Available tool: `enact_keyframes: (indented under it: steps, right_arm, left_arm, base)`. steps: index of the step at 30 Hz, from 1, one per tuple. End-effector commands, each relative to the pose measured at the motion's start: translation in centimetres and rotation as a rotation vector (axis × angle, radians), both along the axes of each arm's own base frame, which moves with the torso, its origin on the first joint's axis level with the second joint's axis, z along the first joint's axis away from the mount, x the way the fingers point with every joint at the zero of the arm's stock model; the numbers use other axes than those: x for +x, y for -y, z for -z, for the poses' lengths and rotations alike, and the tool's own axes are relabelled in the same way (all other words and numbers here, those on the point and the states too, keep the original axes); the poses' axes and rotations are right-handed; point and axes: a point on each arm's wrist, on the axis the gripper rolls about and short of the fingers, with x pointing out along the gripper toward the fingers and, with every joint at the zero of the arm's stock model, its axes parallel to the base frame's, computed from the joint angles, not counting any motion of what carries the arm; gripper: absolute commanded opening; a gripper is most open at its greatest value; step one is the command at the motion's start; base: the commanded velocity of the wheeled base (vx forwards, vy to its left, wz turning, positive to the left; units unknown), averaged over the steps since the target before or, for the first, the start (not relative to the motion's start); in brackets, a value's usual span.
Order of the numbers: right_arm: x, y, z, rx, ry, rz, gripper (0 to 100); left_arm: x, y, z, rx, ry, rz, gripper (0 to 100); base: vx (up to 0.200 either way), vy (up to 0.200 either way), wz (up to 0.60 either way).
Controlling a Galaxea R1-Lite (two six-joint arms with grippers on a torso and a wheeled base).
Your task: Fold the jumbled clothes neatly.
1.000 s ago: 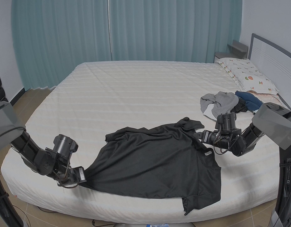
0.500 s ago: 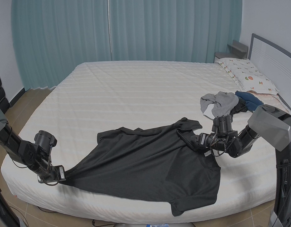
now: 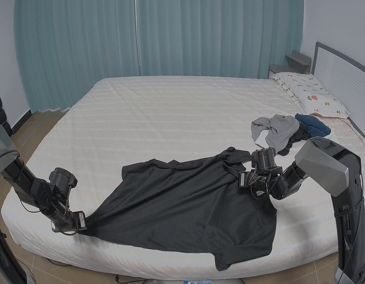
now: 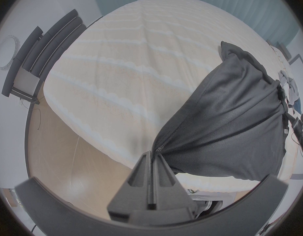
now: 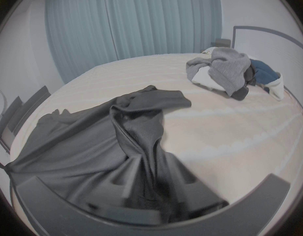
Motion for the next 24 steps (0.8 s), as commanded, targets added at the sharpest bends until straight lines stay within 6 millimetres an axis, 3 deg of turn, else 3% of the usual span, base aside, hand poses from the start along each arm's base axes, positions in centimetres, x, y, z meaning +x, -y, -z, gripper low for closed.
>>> enact_keyframes:
  steps: [1,7,12,19,20,24]
  right_arm:
    - [1.7,0.3,1.3,-0.026,0.029,0.039,0]
    - [4.8,3.7,-0.4,-0.01,0.125,0.145,0]
    - [6.6,5.9,0.1,0.028,0.172,0.219,0]
    - [7.0,6.7,2.5,0.054,0.135,0.251,0]
    - [7.0,6.6,2.6,0.057,0.137,0.247,100]
    - [7.0,6.5,1.6,0.111,0.149,0.267,100]
  left_arm:
    - [0.1,0.1,0.8,0.002,-0.028,0.004,0]
    - [0.2,0.2,1.5,0.003,-0.054,0.006,0]
    - [0.2,0.4,1.8,0.003,-0.065,0.017,0]
    - [0.2,0.6,2.1,0.003,-0.077,0.023,0]
    - [0.2,0.6,2.2,0.004,-0.077,0.023,0]
    - [0.5,0.6,2.2,0.005,-0.037,0.021,0]
  base:
    - [0.0,0.0,0.0]
    - [0.0,0.0,0.0]
    - [0.0,0.0,0.0]
    - [0.0,0.0,0.0]
    - [0.0,0.0,0.0]
    - [0.0,0.0,0.0]
